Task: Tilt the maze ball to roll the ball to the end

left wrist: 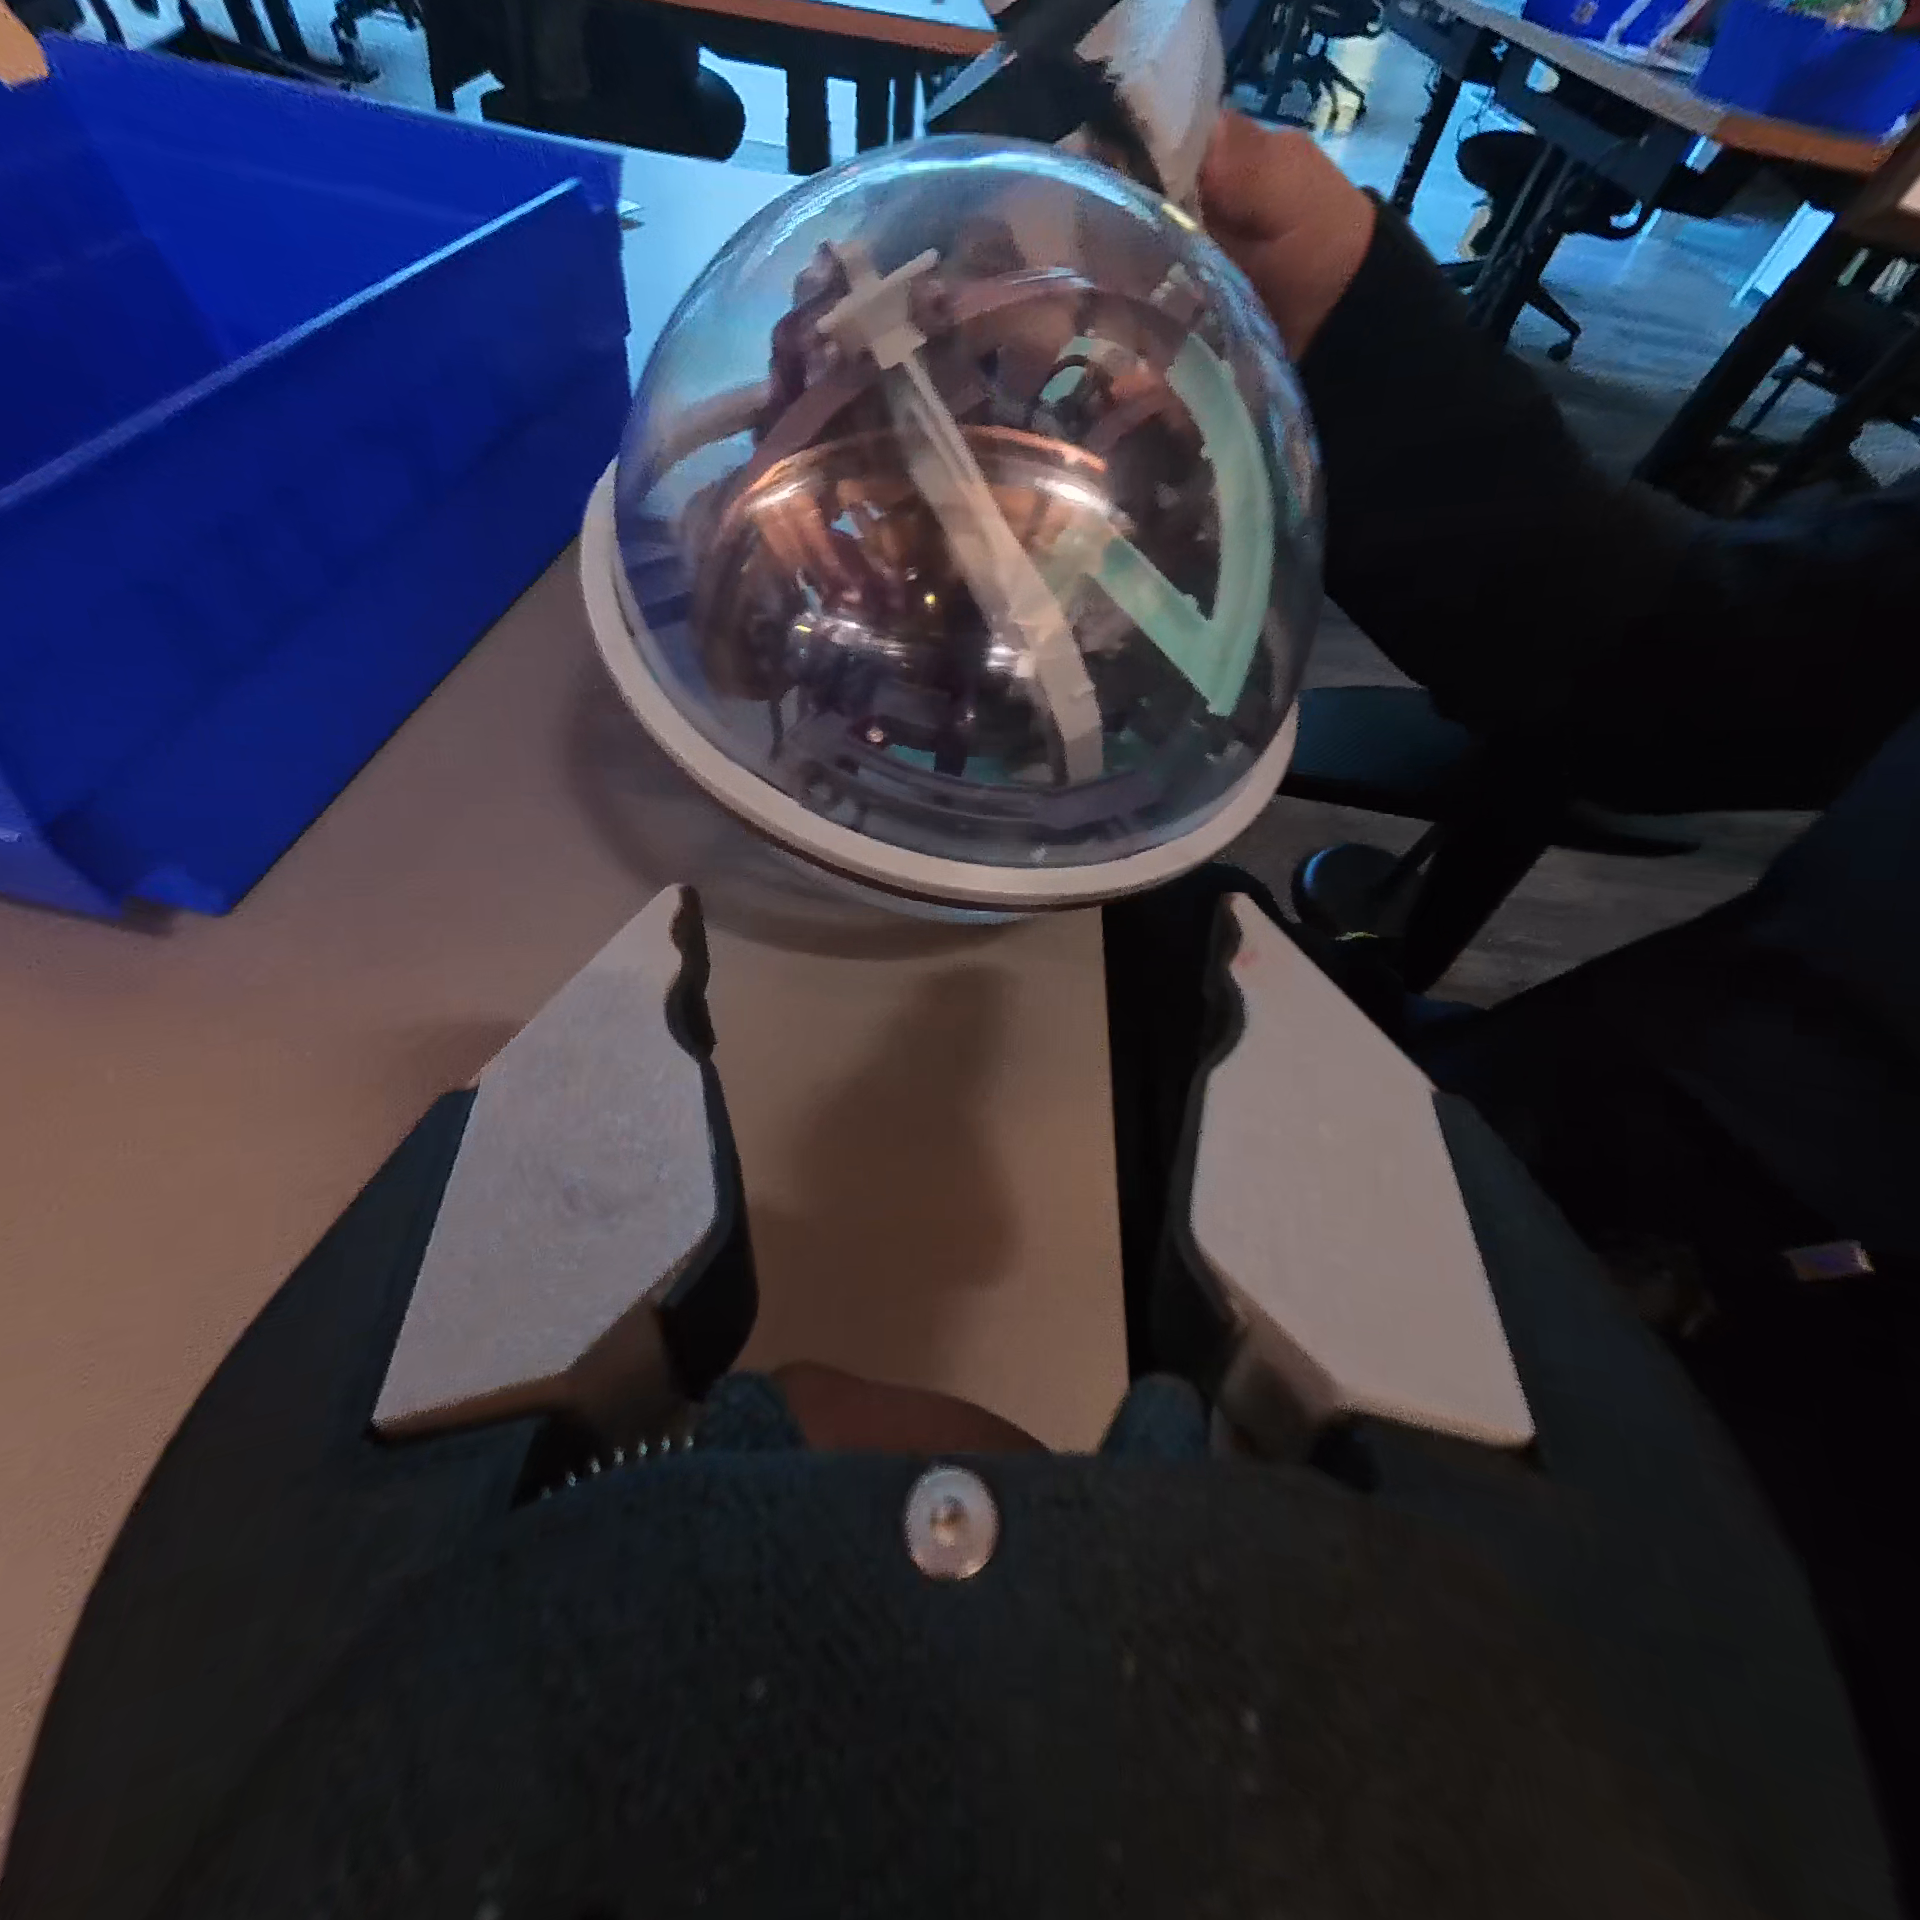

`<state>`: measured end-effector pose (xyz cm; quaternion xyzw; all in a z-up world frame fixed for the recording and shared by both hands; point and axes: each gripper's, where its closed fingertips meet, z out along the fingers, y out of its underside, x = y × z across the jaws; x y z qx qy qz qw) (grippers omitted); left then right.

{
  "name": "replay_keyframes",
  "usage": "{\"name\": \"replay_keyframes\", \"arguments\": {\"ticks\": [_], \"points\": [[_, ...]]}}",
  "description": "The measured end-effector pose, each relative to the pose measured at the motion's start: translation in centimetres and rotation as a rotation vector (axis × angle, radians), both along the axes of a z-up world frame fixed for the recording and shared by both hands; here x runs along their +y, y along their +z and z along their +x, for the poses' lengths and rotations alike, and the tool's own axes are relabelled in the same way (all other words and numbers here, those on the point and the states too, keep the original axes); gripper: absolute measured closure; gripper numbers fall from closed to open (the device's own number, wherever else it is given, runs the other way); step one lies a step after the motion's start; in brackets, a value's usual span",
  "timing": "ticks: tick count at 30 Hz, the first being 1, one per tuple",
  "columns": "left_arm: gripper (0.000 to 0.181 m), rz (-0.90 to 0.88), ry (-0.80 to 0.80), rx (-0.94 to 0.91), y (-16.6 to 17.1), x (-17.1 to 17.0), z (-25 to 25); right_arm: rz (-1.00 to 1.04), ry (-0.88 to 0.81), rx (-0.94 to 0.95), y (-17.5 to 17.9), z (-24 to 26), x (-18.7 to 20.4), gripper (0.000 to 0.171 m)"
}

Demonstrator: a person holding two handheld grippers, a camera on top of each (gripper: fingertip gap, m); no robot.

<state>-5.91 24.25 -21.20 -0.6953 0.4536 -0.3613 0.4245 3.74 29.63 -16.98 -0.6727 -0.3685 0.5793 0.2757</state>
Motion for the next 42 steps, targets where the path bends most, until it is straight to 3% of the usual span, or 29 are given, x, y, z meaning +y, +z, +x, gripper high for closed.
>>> {"name": "replay_keyframes", "arguments": {"ticks": [13,29,42], "points": [[0.087,-0.071,-0.049,0.015,-2.3,-0.6,1.6,-0.043,0.037,0.010,-0.4,-0.9,-0.7,0.052],[0.088,-0.159,-0.058,-0.045,-2.1,-0.7,2.4,-0.099,0.088,0.016,-1.2,-2.0,-1.5,0.038],[0.088,-0.175,-0.065,-0.038,-2.2,-0.7,2.5,-0.097,0.090,0.023,-1.2,-2.1,-1.6,0.038]]}}
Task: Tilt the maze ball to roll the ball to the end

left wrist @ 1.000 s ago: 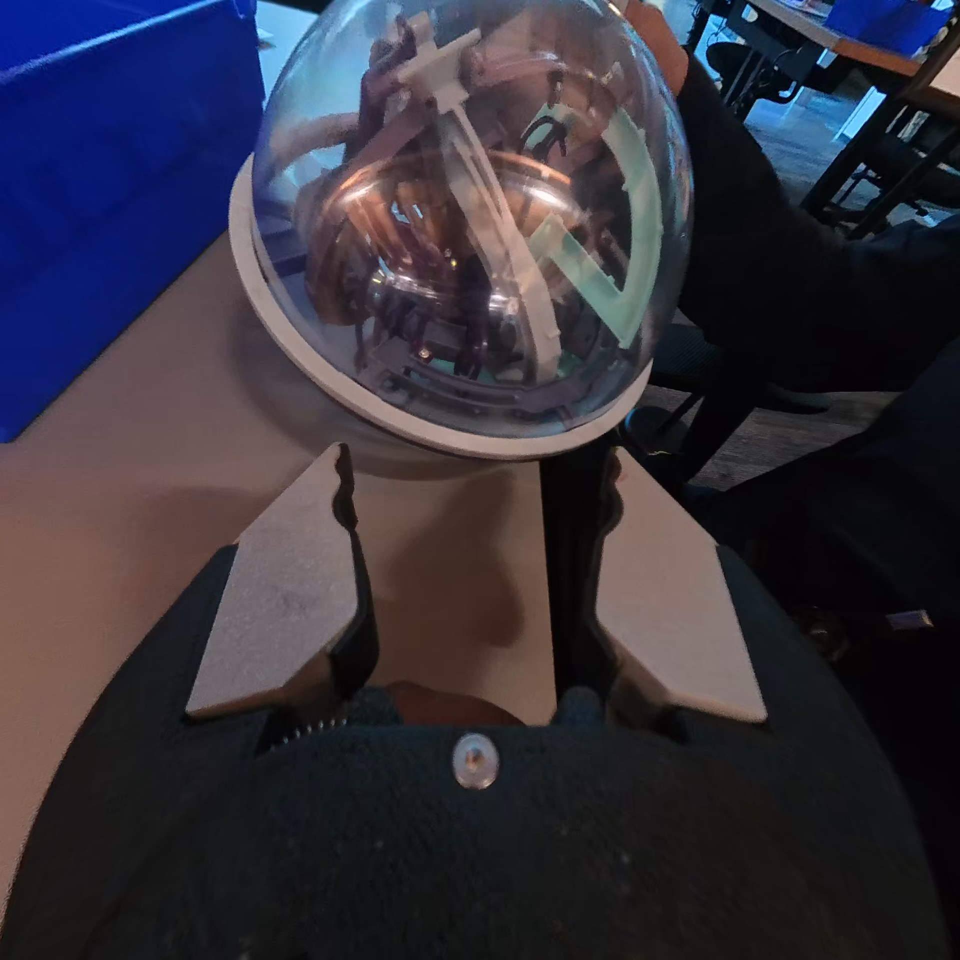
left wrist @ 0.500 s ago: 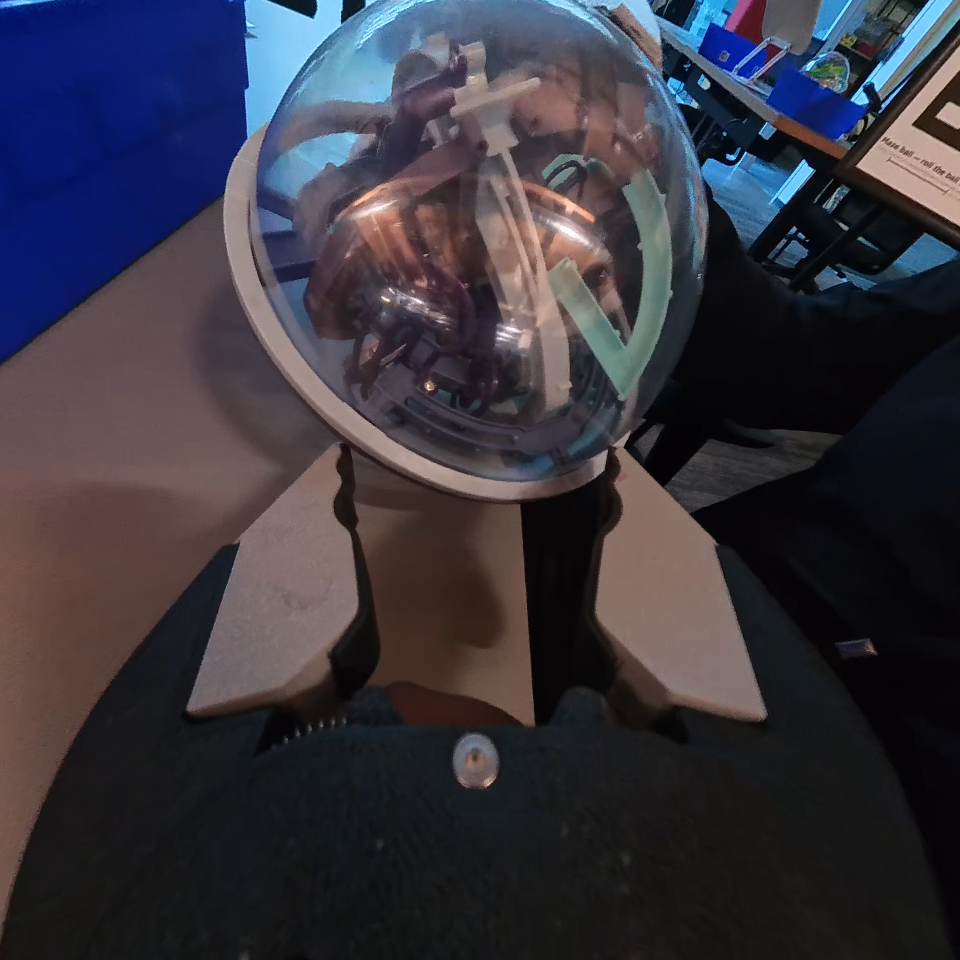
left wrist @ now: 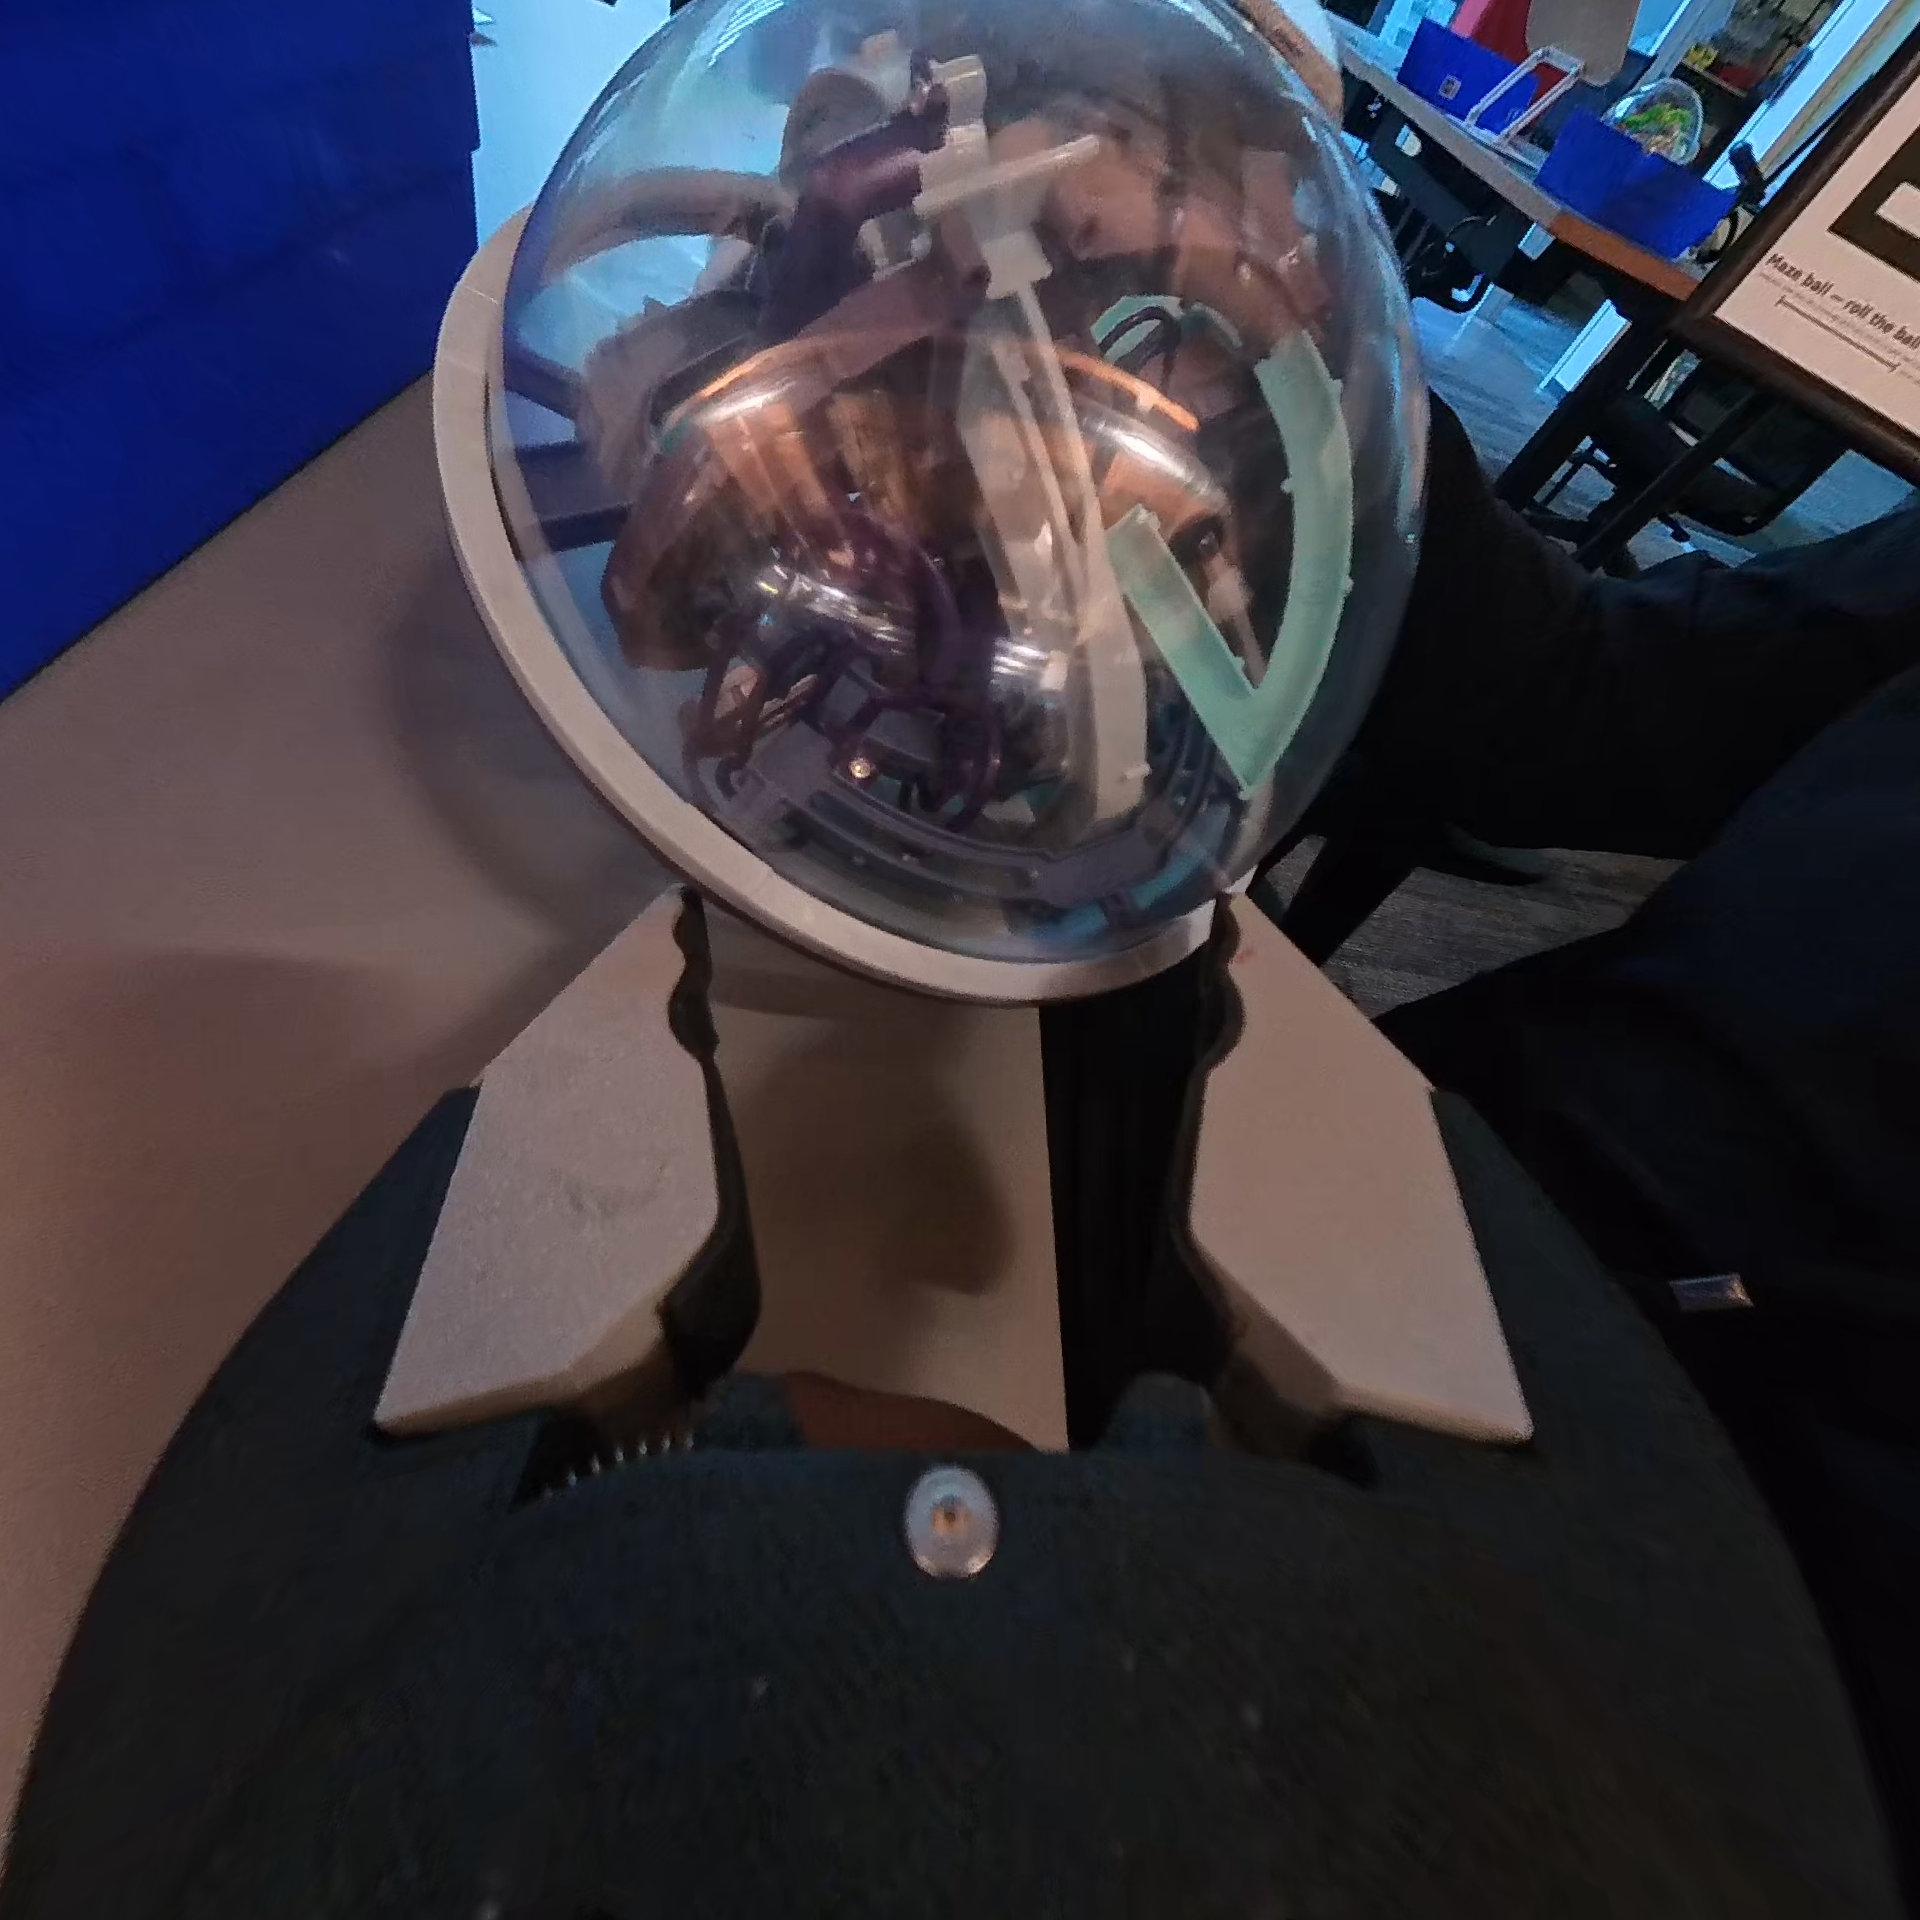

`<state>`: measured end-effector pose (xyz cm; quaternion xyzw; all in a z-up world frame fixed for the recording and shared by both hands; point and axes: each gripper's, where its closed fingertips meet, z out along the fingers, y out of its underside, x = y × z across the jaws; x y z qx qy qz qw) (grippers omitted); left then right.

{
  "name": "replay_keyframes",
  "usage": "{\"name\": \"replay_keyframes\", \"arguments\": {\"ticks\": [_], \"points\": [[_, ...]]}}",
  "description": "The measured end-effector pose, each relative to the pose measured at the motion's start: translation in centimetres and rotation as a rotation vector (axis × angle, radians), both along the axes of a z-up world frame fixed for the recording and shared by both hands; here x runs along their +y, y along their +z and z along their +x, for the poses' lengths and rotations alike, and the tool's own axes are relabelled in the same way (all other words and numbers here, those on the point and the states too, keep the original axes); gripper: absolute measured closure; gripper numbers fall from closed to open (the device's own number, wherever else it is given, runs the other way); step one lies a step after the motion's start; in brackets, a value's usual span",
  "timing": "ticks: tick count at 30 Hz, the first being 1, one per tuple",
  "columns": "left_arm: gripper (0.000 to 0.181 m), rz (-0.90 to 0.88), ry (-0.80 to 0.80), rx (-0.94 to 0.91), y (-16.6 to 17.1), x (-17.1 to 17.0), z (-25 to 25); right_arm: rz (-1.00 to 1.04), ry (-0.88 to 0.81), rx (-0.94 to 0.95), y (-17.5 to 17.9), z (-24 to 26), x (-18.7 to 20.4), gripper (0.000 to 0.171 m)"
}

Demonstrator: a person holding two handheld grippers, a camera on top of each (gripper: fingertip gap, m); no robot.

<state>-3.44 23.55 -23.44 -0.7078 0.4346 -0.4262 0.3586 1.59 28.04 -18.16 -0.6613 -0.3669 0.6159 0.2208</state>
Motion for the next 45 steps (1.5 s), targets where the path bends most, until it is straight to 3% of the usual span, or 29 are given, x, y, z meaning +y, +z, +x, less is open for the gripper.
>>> {"name": "replay_keyframes", "arguments": {"ticks": [15,18,24,31,34,40,45], "points": [[0.089,-0.012,-0.006,0.003,-0.1,0.0,0.0,-0.023,0.013,-0.010,-0.3,0.0,-0.1,0.035],[0.101,-0.006,0.046,-0.005,0.1,0.8,0.0,0.002,-0.030,-0.024,-0.2,0.5,0.8,0.036],[0.099,0.049,0.075,-0.024,0.8,2.6,2.4,0.015,-0.122,-0.008,0.5,2.4,2.6,0.033],[0.092,0.140,0.011,-0.079,6.9,6.7,10.1,0.121,-0.378,0.213,6.7,10.3,6.2,0.033],[0.090,0.152,-0.018,-0.065,7.5,8.8,13.9,0.154,-0.498,0.310,7.8,14.5,8.2,0.035],[0.084,0.138,0.022,-0.093,7.2,13.0,19.0,0.085,-0.652,0.407,5.1,20.3,12.3,0.032],[0.080,0.077,0.070,-0.134,6.4,15.5,20.5,0.005,-0.758,0.450,2.7,22.5,14.7,0.041]]}}
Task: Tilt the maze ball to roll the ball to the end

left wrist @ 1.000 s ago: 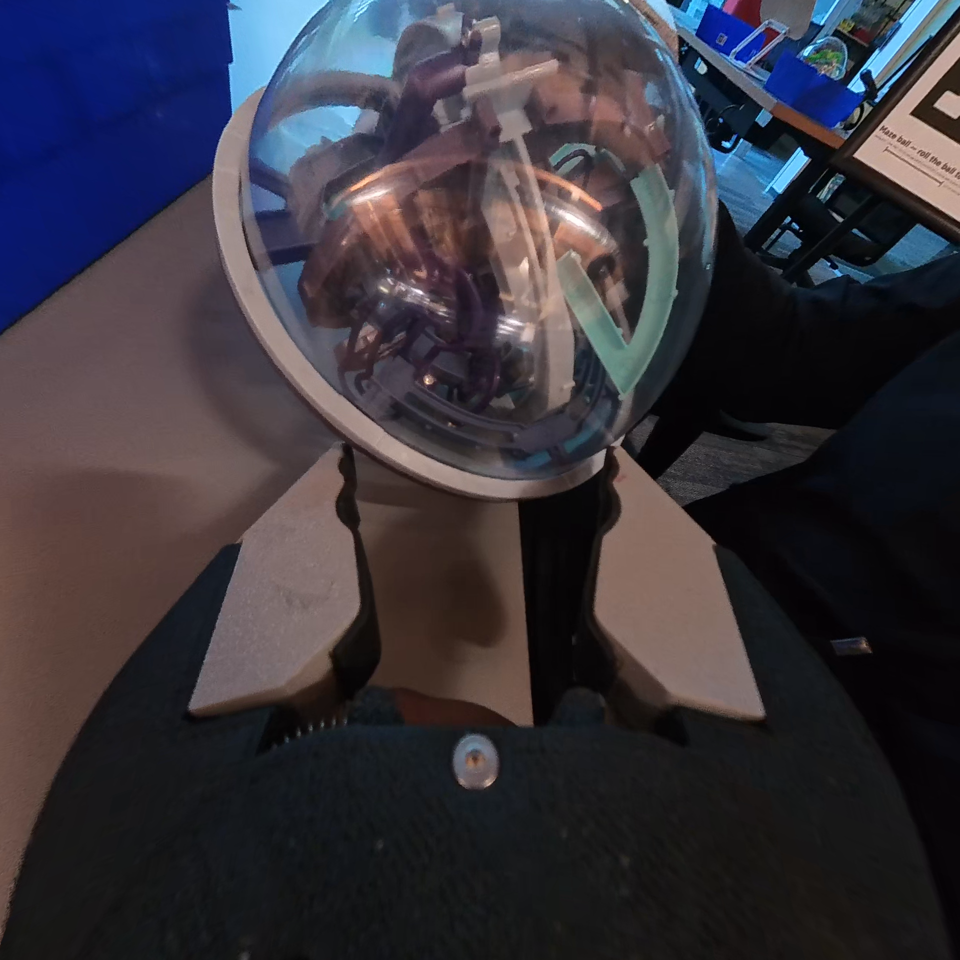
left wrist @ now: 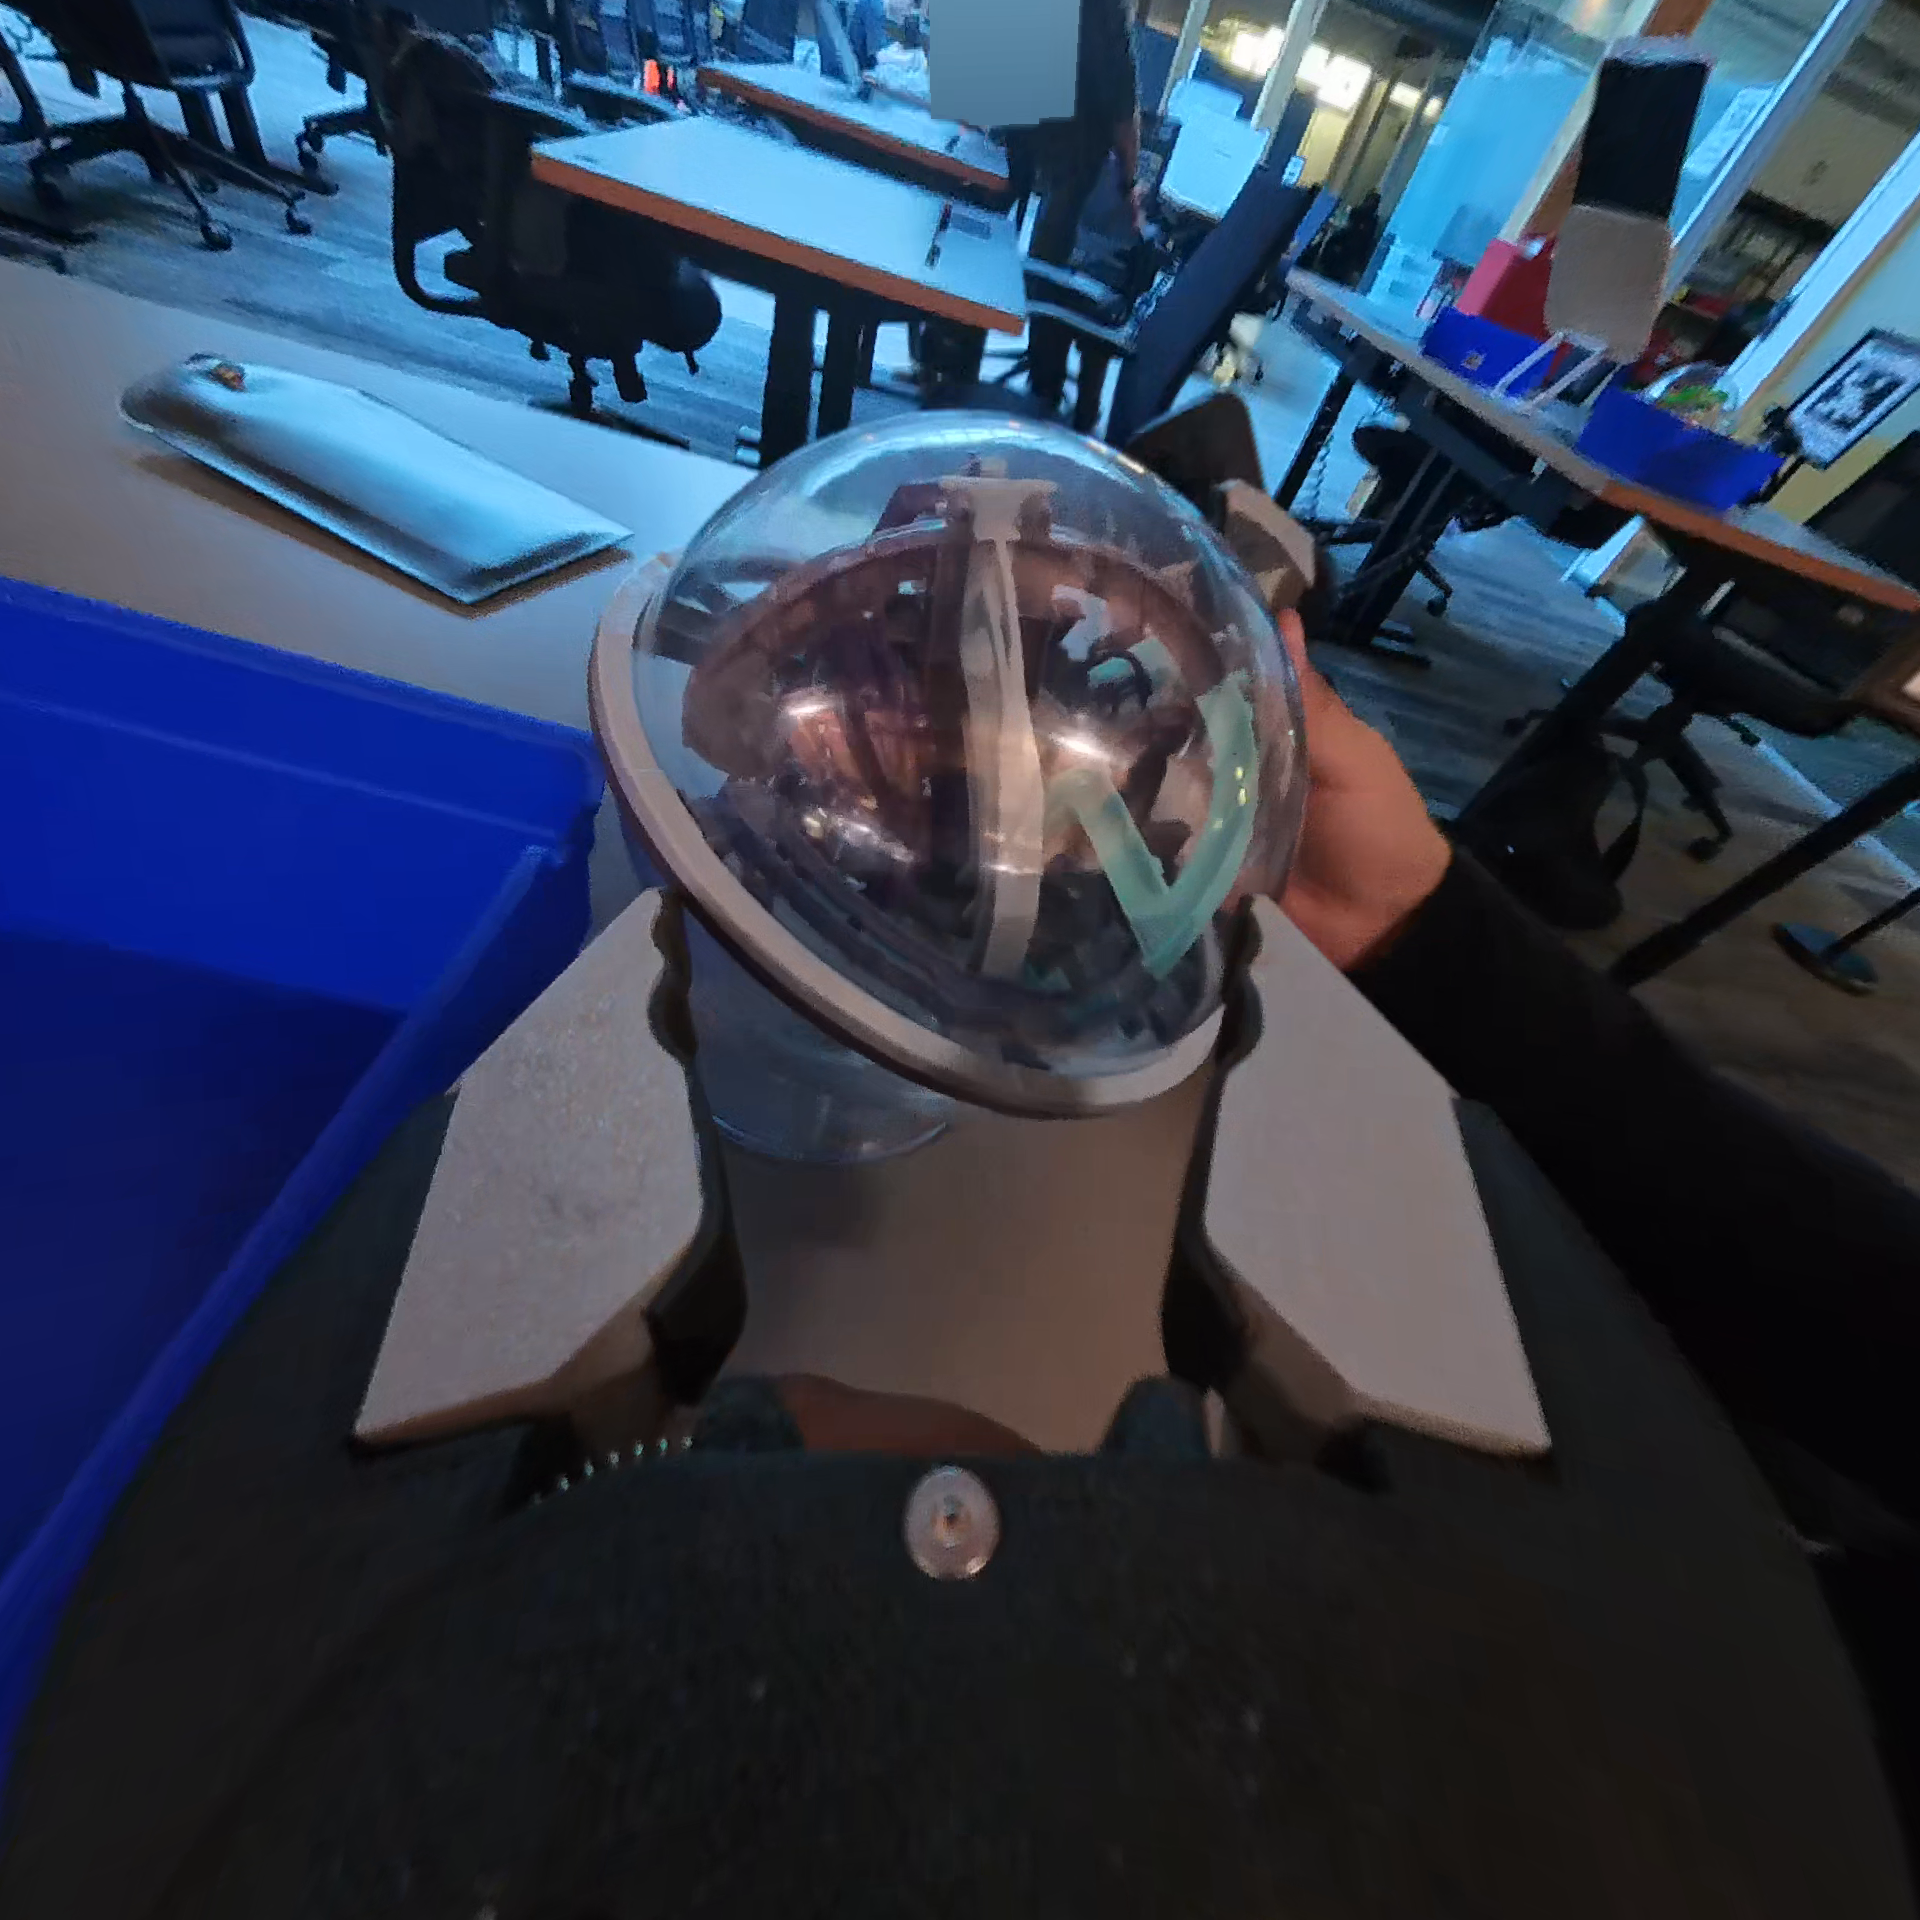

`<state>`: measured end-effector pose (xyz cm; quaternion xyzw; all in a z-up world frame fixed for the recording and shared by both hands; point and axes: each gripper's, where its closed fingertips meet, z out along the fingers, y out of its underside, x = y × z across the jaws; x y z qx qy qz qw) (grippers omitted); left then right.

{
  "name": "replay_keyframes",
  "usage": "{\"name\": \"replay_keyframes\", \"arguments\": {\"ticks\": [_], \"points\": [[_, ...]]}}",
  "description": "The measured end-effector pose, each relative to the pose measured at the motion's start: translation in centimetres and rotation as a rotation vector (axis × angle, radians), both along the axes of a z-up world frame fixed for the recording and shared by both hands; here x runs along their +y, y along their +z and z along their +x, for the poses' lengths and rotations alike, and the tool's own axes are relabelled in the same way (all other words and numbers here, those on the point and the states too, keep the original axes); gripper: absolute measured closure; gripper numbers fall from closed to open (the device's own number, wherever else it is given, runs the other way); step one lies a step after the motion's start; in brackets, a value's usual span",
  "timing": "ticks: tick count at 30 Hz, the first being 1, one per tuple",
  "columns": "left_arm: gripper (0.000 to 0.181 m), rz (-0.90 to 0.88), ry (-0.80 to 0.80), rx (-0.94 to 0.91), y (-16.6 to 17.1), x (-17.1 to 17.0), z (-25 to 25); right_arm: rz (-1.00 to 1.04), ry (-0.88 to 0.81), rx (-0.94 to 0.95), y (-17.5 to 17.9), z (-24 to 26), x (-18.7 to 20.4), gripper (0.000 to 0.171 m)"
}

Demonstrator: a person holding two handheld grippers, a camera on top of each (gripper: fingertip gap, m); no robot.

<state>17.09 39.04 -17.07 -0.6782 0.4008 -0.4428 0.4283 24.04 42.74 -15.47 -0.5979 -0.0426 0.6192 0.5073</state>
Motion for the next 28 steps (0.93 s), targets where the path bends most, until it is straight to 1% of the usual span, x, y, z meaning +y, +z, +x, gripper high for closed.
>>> {"name": "replay_keyframes", "arguments": {"ticks": [2,5,8,10,13,15,18,22,28], "points": [[0.083,0.002,0.010,-0.060,0.5,0.3,0.1,-0.008,-0.012,0.002,0.0,0.2,0.2,0.042],[0.086,0.033,0.052,-0.098,1.0,1.0,-0.2,-0.020,-0.042,0.012,0.0,0.7,0.6,0.045],[0.103,0.074,0.138,-0.140,1.5,1.8,-1.0,-0.032,-0.069,-0.014,-0.4,1.3,0.8,0.049],[0.117,0.081,0.157,-0.145,1.5,1.8,-1.4,-0.038,-0.078,-0.028,-0.5,1.5,0.7,0.053],[0.117,0.120,0.170,-0.108,1.1,1.7,-1.8,-0.042,-0.098,-0.046,-0.4,1.4,0.8,0.049],[0.120,0.145,0.165,-0.093,0.9,1.5,-2.0,-0.052,-0.110,-0.079,-0.5,1.2,0.7,0.048],[0.117,0.168,0.162,-0.069,0.6,1.2,-2.2,-0.038,-0.128,-0.132,-0.1,1.4,0.3,0.049],[0.118,0.202,0.143,-0.053,0.5,0.6,-2.8,0.018,-0.169,-0.137,1.4,3.0,-0.5,0.055],[0.118,0.236,0.164,0.000,-0.7,0.7,-4.8,0.027,-0.188,-0.168,1.6,4.3,-1.0,0.056]]}}
